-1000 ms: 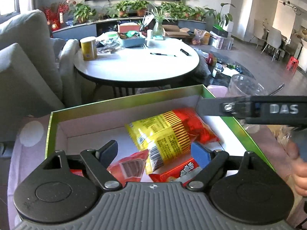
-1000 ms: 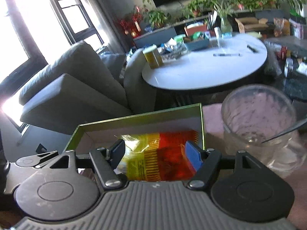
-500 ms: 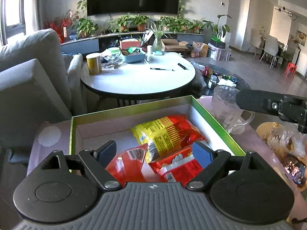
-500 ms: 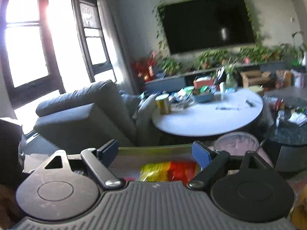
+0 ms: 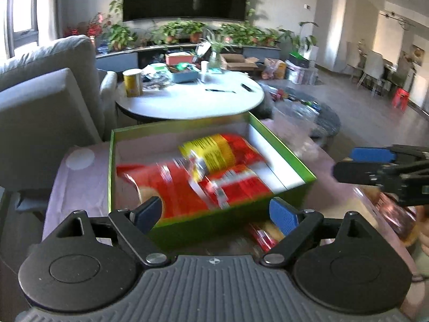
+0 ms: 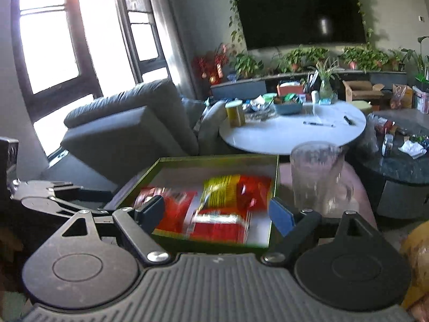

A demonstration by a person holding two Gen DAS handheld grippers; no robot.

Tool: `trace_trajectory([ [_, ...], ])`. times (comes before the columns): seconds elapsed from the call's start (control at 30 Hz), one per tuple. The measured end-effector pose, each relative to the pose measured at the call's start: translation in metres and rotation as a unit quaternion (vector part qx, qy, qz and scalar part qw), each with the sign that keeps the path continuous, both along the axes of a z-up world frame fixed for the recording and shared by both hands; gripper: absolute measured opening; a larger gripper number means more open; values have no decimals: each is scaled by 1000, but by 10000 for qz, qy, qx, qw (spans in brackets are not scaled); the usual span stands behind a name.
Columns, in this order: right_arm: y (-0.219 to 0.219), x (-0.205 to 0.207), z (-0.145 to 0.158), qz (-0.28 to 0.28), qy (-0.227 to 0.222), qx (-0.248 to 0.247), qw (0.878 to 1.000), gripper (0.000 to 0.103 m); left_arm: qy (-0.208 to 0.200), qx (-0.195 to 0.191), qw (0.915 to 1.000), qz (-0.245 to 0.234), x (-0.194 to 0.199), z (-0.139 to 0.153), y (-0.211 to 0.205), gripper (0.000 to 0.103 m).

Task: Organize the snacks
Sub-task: 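Grasp the green cracker bag with the right gripper and lift it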

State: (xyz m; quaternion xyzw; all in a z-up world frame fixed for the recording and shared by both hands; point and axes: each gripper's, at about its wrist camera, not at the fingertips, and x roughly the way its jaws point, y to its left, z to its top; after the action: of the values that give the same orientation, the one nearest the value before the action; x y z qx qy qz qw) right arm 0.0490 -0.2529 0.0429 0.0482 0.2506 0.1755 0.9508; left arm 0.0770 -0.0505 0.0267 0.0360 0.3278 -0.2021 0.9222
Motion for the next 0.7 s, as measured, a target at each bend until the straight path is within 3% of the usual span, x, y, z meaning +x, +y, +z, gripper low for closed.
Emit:
trace_trajectory([
  [0.2, 0, -22, -23, 75, 423, -30, 9991, 67, 169, -26, 9989, -432, -45, -9, -8, 87],
  [0.37, 1, -38, -37, 81, 795, 224, 9966, 67, 380, 32, 9974, -612, -74, -27, -16, 88],
  [0.7, 13, -72, -59, 11, 1192, 252, 9925, 68, 637, 216, 9947, -776, -91, -52, -27, 88],
])
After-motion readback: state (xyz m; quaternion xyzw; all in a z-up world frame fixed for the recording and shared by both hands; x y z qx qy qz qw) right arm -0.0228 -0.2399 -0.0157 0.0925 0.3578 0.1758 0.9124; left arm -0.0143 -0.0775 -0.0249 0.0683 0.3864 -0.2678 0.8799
